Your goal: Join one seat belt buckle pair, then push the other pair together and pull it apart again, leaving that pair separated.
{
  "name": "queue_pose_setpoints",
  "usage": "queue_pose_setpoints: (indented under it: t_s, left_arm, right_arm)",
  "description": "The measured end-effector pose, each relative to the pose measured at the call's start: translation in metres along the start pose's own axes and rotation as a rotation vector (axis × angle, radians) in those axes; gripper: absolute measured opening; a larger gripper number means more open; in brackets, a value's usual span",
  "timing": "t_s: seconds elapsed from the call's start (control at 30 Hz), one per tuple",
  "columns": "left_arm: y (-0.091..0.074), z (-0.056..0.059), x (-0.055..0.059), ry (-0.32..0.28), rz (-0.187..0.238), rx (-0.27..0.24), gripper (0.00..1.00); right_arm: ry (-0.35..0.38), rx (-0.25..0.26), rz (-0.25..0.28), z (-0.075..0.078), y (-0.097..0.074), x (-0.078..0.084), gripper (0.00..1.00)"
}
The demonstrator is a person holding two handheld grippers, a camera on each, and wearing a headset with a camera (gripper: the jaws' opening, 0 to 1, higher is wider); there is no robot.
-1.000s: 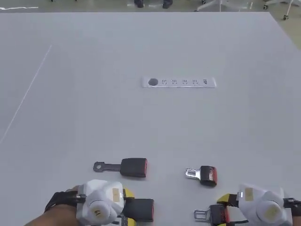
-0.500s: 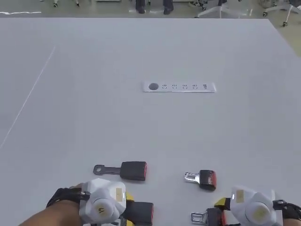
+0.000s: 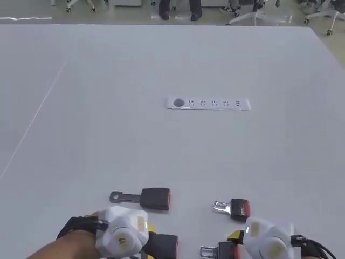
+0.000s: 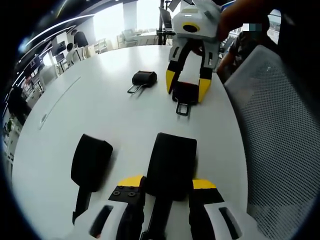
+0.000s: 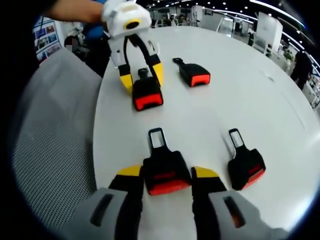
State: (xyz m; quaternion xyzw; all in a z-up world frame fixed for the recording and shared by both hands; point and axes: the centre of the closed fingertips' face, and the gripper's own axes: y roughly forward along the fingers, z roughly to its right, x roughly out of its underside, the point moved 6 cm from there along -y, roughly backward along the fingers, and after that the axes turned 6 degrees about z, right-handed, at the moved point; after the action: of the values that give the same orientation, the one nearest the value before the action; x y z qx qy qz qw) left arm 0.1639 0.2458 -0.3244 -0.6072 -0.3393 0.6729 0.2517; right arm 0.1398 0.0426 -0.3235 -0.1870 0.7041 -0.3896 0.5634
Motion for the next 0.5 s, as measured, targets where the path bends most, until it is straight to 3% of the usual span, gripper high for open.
queue_pose_setpoints:
  t_s: [0.5]
  left_arm:
    - [0.002,-0.001,-0.002,0.009,-0.032,0.004,0.35]
  right_arm:
    - [-0.031,-0.029,0.063,-0.007,0.026,-0.028,0.38]
